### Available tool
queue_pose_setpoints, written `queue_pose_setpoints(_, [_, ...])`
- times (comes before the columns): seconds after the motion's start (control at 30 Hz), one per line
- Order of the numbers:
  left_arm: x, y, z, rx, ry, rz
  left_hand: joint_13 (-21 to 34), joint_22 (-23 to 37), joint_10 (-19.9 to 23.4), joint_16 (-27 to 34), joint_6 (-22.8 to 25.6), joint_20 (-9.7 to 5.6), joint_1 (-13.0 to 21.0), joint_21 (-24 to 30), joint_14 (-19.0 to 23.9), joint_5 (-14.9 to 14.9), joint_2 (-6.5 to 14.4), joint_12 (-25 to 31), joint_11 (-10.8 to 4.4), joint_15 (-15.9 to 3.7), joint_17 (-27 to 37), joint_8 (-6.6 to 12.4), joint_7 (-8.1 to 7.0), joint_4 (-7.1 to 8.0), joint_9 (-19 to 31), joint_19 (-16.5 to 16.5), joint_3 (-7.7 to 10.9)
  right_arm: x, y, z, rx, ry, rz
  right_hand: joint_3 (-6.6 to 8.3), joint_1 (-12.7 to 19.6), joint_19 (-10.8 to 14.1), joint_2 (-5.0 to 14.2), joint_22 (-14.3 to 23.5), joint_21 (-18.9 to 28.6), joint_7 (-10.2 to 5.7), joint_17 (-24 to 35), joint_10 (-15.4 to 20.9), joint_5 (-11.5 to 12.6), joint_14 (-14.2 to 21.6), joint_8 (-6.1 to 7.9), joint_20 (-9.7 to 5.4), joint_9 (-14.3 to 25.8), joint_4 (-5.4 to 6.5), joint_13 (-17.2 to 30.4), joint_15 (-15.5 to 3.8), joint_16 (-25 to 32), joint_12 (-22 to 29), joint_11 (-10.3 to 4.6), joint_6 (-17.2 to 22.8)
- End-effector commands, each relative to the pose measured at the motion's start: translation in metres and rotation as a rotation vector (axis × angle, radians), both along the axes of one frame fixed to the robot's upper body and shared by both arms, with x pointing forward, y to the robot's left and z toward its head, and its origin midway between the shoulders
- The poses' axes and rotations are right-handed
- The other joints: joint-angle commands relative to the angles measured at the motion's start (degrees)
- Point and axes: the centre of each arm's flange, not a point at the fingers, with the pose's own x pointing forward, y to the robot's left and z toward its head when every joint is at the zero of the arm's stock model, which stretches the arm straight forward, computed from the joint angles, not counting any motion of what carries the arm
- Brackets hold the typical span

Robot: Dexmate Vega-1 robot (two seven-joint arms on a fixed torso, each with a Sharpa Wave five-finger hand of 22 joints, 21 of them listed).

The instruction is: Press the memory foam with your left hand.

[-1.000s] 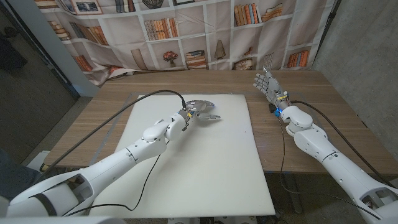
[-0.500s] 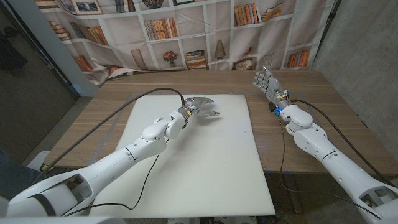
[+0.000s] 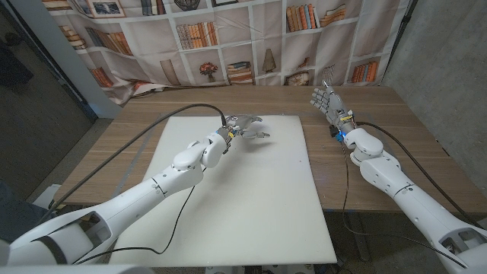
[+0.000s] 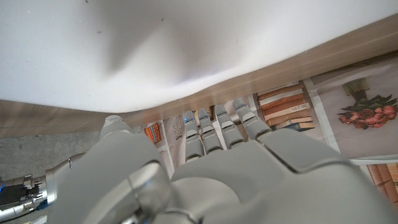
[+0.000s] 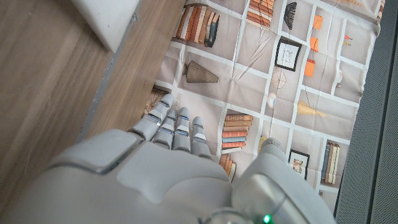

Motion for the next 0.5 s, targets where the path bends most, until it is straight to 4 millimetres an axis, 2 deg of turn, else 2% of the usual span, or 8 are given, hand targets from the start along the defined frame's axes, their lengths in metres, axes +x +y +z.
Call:
queue_pose_setpoints(0.03, [-0.0089,-0.0008,0.0179,-0.013,-0.05,-0.018,0.09,-0.03,0.4,-0.13,0.5,-0.32,0.09,-0.2,0.66,0.29,0.5,-0.11,0.03,-0.08,0.17,-0.02,-0.16,-0.24,0.09,0.15,-0.07,-0.002,-0.0058,-0.0008,0.012,-0.001,-0.012,0.06,0.34,0.58,0.08,0.17,-0.09,0.01,0.13,0.41,-0.09,0.31,0.0,-0.04,0.34,-0.33,0.12,-0.13,-0.16,-0.07,-0.11,0.4])
queue_pose_setpoints(0.5, [-0.0153,-0.0005,0.0272,-0.025,-0.082,-0.019,0.09,-0.03,0.48,-0.17,0.78,-0.46,0.19,-0.32,0.71,0.25,0.65,-0.16,-0.13,-0.12,0.18,-0.01,-0.12,-0.23,0.09,-0.16,-0.11,0.0014,-0.0057,-0.0011,0.017,0.002,-0.007,0.07,0.34,0.6,0.12,0.17,-0.12,-0.04,0.13,0.49,-0.09,0.31,-0.01,-0.09,0.34,-0.38,0.12,-0.14,-0.16,-0.06,-0.05,0.39])
